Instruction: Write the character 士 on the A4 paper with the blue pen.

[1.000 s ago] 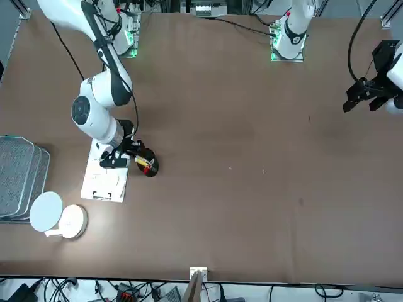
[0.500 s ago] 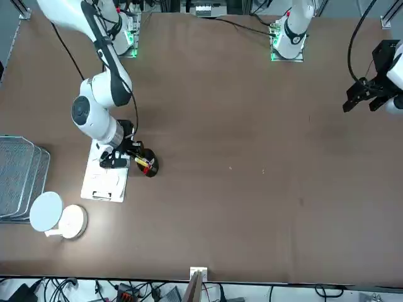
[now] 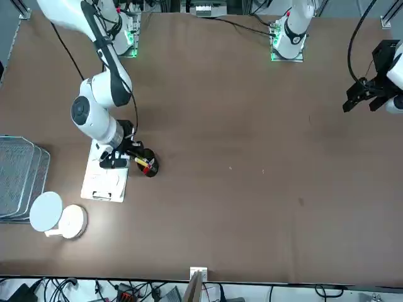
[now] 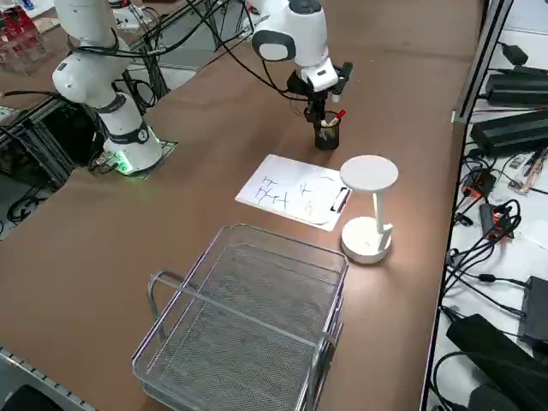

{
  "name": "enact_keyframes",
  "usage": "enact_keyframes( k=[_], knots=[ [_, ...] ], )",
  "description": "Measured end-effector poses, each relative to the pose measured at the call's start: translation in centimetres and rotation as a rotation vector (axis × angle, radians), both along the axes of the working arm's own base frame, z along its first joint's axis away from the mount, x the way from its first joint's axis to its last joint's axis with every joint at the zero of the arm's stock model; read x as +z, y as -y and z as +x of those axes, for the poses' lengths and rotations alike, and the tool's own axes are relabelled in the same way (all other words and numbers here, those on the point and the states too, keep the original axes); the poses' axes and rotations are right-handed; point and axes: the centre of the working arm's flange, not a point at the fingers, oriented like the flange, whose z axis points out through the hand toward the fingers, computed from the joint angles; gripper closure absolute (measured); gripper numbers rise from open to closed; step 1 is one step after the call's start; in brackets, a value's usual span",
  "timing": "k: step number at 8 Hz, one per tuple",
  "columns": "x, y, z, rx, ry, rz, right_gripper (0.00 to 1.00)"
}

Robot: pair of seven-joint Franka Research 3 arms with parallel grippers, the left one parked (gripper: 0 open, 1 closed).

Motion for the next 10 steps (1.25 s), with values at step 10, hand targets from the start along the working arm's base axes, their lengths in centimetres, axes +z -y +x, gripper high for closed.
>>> enact_keyframes(
  k=[10],
  knots=[
    [0.30,0.12,0.28,-0.003,0.007,0.002,0.79]
  ],
)
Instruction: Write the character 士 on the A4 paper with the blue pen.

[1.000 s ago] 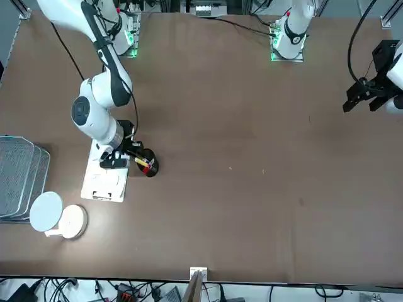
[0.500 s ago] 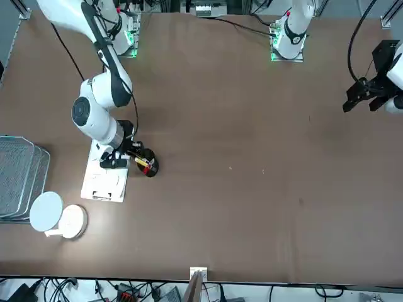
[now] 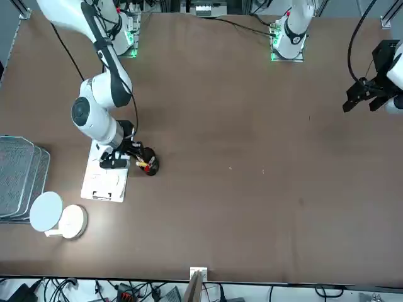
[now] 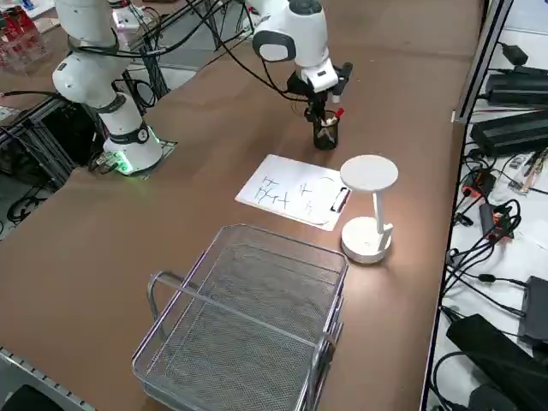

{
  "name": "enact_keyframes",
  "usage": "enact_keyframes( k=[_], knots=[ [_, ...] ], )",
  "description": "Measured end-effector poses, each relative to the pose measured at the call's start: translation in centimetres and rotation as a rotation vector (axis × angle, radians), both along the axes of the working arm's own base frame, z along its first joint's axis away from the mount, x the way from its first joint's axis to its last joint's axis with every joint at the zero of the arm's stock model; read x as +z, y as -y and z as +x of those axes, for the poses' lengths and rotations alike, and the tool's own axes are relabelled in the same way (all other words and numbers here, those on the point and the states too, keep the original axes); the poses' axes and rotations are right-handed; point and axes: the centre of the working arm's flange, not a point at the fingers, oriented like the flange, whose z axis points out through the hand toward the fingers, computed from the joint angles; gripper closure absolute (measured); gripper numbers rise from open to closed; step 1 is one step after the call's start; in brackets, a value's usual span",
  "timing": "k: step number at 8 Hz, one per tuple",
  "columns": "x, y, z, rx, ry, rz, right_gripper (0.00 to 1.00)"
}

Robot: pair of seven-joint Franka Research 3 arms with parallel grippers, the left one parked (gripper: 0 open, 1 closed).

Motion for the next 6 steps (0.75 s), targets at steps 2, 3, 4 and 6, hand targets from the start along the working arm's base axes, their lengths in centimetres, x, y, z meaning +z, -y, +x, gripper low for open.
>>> enact_keyframes(
  k=[2,3,4,6],
  knots=[
    [-0.26,0.01,-0.02,0.002,-0.004,-0.001,0.79],
    [-0.26,0.01,-0.02,0.002,-0.004,-0.001,0.79],
    [-0.26,0.01,-0.02,0.002,-0.004,-0.001,0.79],
    [-0.21,-0.01,-0.02,0.004,-0.012,-0.001,0.79]
  ],
)
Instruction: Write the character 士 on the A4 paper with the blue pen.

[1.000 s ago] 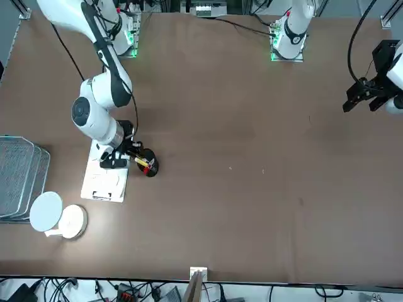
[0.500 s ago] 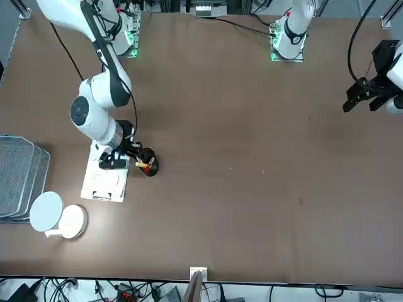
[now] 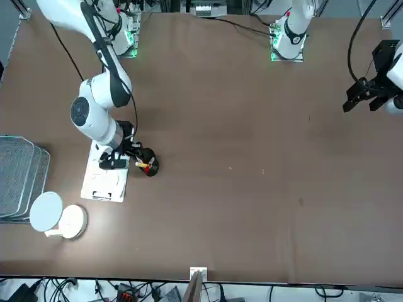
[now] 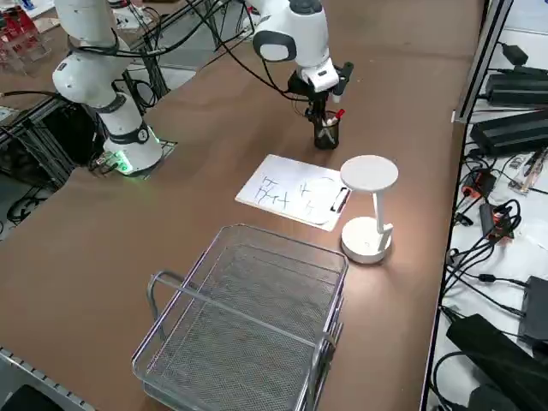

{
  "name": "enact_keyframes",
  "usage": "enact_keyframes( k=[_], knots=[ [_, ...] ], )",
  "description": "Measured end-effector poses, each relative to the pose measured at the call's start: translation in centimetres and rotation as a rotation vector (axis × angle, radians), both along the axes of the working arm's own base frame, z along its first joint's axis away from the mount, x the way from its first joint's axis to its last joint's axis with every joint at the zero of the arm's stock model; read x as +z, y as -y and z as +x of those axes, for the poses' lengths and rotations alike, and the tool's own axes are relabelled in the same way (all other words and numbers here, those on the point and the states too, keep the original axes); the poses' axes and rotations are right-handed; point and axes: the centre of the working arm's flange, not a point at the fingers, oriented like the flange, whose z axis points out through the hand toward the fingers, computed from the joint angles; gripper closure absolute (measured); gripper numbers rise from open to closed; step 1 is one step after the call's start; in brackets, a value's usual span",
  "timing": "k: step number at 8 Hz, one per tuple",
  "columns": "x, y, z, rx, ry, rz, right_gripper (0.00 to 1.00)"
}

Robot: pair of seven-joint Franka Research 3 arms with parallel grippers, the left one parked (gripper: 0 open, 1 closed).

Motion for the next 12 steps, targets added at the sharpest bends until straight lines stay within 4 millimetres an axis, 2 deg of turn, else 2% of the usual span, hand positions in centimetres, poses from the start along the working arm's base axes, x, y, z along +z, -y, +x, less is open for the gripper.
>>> enact_keyframes(
  k=[2,4,10,12],
  knots=[
    [0.8,-0.1,0.3,0.010,-0.033,-0.002,0.79],
    [2.7,0.0,0.9,0.017,-0.060,-0.005,0.79],
    [8.2,2.2,0.7,0.016,-0.127,-0.019,0.79],
    [9.1,2.4,0.8,0.018,-0.136,-0.020,0.79]
  ],
)
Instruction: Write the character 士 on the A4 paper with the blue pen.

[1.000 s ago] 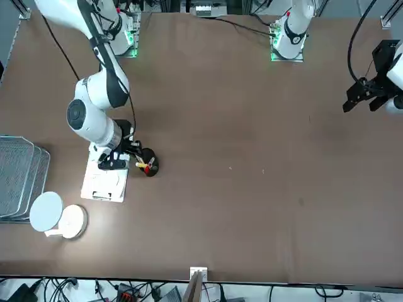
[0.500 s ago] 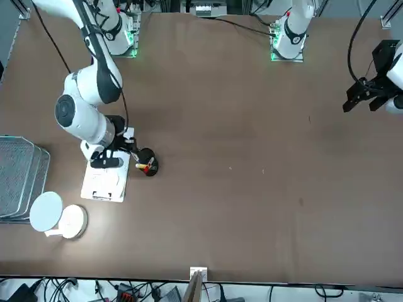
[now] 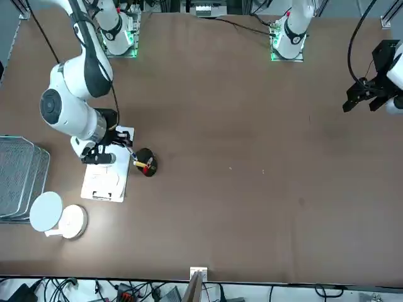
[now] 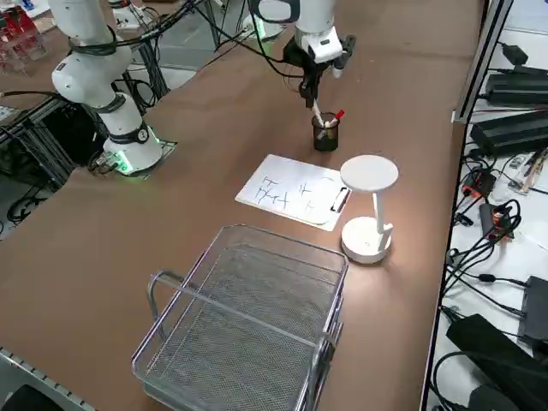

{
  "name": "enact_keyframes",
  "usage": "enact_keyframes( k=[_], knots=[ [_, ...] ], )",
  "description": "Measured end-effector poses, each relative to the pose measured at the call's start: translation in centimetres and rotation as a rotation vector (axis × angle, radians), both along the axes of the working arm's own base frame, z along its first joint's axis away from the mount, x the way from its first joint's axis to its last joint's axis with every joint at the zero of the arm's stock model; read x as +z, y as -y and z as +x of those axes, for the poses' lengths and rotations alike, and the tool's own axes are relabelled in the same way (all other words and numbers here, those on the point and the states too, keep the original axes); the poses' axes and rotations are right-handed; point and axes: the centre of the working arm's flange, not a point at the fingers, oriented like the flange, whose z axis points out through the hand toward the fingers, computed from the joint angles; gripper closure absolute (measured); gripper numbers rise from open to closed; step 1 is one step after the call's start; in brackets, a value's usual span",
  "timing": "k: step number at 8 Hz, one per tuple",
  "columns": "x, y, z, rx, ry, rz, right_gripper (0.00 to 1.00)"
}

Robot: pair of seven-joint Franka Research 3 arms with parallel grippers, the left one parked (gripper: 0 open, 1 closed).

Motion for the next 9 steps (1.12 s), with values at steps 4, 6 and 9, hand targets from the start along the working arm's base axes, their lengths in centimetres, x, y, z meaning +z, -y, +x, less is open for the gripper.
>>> enact_keyframes(
  k=[4,6,9],
  knots=[
    [1.6,1.6,0.0,0.003,-0.085,-0.015,0.79],
    [3.1,3.9,0.2,0.053,-0.094,-0.012,0.79],
    [3.3,6.3,0.5,0.167,-0.070,-0.064,0.79]
  ],
)
